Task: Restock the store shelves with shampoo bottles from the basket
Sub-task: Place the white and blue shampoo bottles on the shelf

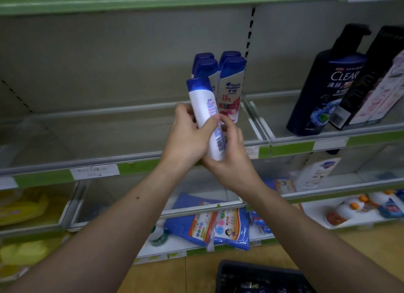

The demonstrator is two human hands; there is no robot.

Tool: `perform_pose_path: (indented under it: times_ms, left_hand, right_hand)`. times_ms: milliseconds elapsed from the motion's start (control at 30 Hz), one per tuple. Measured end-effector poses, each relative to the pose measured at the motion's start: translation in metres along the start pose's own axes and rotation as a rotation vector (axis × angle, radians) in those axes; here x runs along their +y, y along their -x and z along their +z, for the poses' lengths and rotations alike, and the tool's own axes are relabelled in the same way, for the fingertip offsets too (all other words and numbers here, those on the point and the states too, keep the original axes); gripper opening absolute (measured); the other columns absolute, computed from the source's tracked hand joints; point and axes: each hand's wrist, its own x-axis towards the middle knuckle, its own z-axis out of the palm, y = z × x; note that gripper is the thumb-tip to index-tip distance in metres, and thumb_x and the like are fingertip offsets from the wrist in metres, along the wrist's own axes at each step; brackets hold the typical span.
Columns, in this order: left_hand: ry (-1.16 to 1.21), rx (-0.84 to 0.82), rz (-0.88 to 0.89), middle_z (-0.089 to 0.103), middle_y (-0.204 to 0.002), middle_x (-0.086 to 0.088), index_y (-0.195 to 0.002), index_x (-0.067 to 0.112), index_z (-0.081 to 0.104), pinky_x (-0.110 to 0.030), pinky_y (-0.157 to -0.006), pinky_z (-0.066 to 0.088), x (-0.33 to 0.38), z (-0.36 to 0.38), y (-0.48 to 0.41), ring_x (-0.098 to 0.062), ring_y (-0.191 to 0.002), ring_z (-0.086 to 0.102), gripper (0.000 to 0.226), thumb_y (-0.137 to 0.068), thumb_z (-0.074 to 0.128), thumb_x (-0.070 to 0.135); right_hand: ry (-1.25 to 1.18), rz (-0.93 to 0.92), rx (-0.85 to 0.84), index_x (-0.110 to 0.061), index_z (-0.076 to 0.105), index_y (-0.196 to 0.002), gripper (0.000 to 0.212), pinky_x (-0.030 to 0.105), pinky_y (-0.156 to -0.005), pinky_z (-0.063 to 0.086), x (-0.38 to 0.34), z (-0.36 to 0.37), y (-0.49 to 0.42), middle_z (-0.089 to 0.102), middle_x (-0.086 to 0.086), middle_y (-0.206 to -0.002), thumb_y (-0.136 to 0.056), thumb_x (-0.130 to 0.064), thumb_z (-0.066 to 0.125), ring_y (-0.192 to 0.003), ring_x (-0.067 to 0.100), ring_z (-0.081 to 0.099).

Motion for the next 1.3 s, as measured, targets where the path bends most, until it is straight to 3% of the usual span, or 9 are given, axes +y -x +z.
perform_pose_path:
  times_ms: [167,267,367,500,700,800,1067,1200,1300]
  left_hand:
    - [-0.091,-0.037,0.152,0.062,-0.1,0.015,-0.112,0.022,0.047,-0.015,-0.075,0.054,0.009,0.001,-0.004,0.006,-0.088,0.065,0.045,-0.083,0.077,0.037]
    - [-0.036,-0.12,0.15,0.065,-0.109,0.009,-0.122,0.018,0.053,-0.014,-0.075,0.051,0.006,-0.002,-0.014,-0.004,-0.096,0.066,0.038,-0.09,0.07,0.029]
    - [0.051,-0.245,0.079,0.066,-0.111,0.005,-0.13,0.011,0.052,-0.011,-0.077,0.051,0.004,-0.001,-0.024,-0.002,-0.097,0.066,0.038,-0.095,0.064,0.014]
    - [0.071,-0.194,0.073,0.069,-0.1,0.004,-0.11,0.017,0.06,-0.03,-0.086,0.058,0.003,0.001,-0.04,-0.012,-0.09,0.07,0.024,-0.091,0.068,0.004]
    - [0.071,-0.084,0.133,0.075,-0.096,-0.005,-0.1,0.021,0.062,-0.044,-0.087,0.06,0.002,0.017,-0.053,-0.02,-0.088,0.073,0.026,-0.086,0.073,0.001]
    - [0.077,-0.04,0.133,0.075,-0.095,-0.006,-0.098,0.023,0.061,-0.047,-0.087,0.059,-0.004,0.028,-0.055,-0.02,-0.089,0.074,0.024,-0.087,0.072,0.004]
    - [0.097,-0.007,0.135,0.072,-0.088,0.011,-0.101,0.026,0.058,-0.03,-0.085,0.059,-0.021,0.038,-0.056,-0.008,-0.088,0.072,0.025,-0.091,0.069,0.006]
    - [0.011,-0.015,0.135,0.072,-0.095,0.011,-0.106,0.024,0.061,-0.027,-0.089,0.057,-0.026,0.042,-0.058,-0.007,-0.094,0.071,0.026,-0.09,0.068,0.004]
    - [-0.037,0.017,0.124,0.07,-0.089,0.015,-0.108,0.017,0.066,-0.014,-0.081,0.054,-0.027,0.046,-0.057,0.002,-0.087,0.069,0.021,-0.09,0.07,0.008]
  right_hand:
    - [0.001,0.044,0.138,-0.022,0.047,-0.137,0.053,0.019,-0.077,0.053,-0.006,0.0,-0.015,0.04,0.002,-0.113,-0.089,-0.018,0.068,-0.091,-0.002,0.056]
    - [-0.098,0.089,0.085,-0.03,0.055,-0.131,0.049,0.04,-0.095,0.054,-0.002,-0.009,-0.022,0.049,0.009,-0.12,-0.085,-0.03,0.072,-0.103,0.013,0.061]
    - [-0.212,0.1,0.037,-0.028,0.059,-0.126,0.048,0.051,-0.099,0.052,0.0,-0.017,-0.027,0.058,0.017,-0.125,-0.082,-0.035,0.074,-0.11,0.026,0.065]
    - [-0.299,0.11,0.026,-0.015,0.049,-0.136,0.053,0.042,-0.097,0.056,0.003,-0.027,-0.037,0.068,0.007,-0.12,-0.089,-0.007,0.072,-0.109,0.02,0.068]
    - [-0.19,0.096,0.15,-0.017,0.046,-0.13,0.053,0.029,-0.089,0.058,0.015,-0.037,-0.048,0.067,-0.005,-0.115,-0.087,-0.013,0.076,-0.099,0.004,0.068]
    - [-0.084,0.071,0.219,-0.026,0.051,-0.125,0.049,0.031,-0.085,0.059,0.023,-0.042,-0.054,0.067,-0.011,-0.109,-0.085,-0.018,0.079,-0.094,0.004,0.068]
    - [0.094,0.064,0.218,-0.038,0.049,-0.117,0.045,0.038,-0.087,0.058,0.026,-0.045,-0.061,0.065,-0.02,-0.101,-0.086,-0.025,0.077,-0.095,0.005,0.066]
    - [0.119,0.055,0.228,-0.036,0.05,-0.118,0.044,0.038,-0.09,0.057,0.027,-0.047,-0.064,0.065,-0.018,-0.102,-0.085,-0.027,0.078,-0.098,0.004,0.065]
    - [0.158,0.053,0.243,-0.037,0.049,-0.113,0.042,0.039,-0.09,0.057,0.029,-0.047,-0.067,0.066,-0.012,-0.107,-0.084,-0.028,0.078,-0.098,0.006,0.064]
